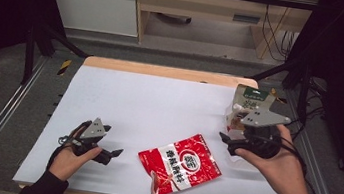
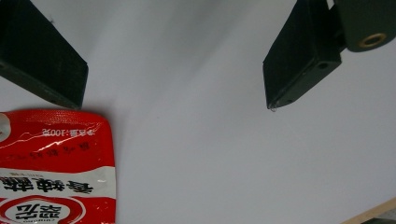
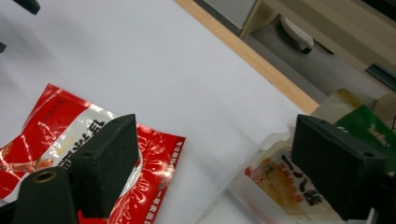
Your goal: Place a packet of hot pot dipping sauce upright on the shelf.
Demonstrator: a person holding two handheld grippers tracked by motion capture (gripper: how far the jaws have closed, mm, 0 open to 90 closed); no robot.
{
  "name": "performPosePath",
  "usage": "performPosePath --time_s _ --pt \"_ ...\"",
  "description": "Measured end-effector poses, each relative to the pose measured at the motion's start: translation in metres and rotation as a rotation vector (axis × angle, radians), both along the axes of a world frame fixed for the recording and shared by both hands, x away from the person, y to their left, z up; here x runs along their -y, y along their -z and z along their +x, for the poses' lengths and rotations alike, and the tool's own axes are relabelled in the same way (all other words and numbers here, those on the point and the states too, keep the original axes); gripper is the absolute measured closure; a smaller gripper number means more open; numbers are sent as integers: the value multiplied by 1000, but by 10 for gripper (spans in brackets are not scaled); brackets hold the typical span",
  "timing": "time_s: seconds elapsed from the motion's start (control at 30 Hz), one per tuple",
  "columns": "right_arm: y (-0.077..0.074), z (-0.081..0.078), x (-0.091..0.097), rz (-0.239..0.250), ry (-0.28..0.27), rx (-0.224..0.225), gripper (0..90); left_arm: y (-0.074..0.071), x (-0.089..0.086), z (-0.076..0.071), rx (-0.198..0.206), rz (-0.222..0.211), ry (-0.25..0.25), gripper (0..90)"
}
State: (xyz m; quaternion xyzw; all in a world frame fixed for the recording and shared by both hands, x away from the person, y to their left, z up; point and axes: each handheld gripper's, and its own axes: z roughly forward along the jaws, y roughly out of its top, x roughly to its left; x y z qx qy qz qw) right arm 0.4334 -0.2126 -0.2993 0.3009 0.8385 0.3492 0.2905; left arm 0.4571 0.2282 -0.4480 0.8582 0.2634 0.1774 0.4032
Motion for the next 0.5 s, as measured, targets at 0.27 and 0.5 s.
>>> performPosePath --time_s 0.27,0.5 --pt "28 -12 -26 -3 -5 -19 132 3 6 -2 0 26 9 67" --pt "43 -23 -36 37 -26 -33 111 3 8 -4 3 36 4 67"
